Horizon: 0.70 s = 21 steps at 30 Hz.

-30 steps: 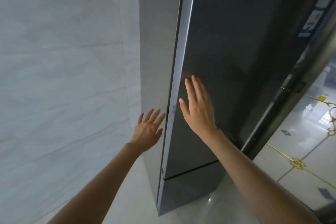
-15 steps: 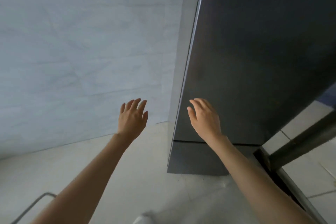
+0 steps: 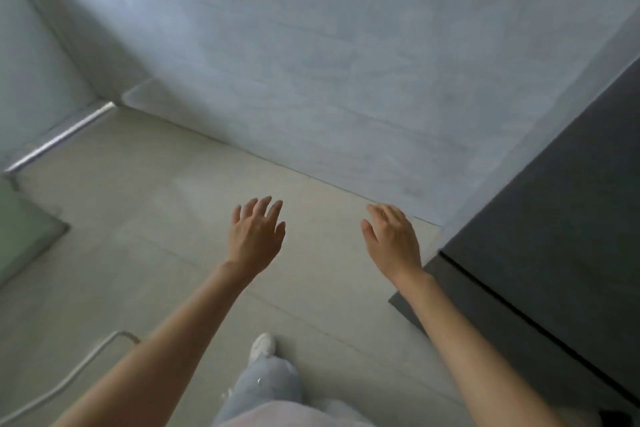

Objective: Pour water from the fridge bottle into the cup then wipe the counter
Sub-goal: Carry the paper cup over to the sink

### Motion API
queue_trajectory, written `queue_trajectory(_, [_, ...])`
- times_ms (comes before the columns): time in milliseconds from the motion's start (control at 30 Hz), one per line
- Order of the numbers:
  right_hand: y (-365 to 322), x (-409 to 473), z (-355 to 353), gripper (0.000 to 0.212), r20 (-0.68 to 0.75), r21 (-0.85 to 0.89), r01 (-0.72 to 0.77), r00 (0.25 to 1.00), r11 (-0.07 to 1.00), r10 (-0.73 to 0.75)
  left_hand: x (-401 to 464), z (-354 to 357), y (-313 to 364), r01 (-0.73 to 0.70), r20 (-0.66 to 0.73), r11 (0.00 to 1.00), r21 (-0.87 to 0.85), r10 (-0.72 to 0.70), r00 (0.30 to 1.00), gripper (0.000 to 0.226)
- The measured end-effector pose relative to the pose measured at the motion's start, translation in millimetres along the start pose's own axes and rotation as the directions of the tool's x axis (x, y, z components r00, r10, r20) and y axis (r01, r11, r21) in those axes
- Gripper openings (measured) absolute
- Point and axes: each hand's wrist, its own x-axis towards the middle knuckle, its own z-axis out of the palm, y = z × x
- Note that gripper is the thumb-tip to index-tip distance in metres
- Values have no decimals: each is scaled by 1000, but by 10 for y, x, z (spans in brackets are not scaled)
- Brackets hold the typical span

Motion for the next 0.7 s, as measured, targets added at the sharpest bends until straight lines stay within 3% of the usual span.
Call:
queue_trajectory(267, [-1394,351,562,36,117,123,284,947,951,-298,-663,-407,-1152,389,-63,921,-21,-390,919,43])
queue_trajectory(500, [-2876,452,1126,36,174,218,486,834,846,-524,-1342,-811,-2254,623,-145,782,-4,-617,773,44])
queue_trajectory(700, [-4009,328,1539,37,220,269,605,718,749,-660,-2048,-1084,-3022,789,-155,614,24,-778,609,50])
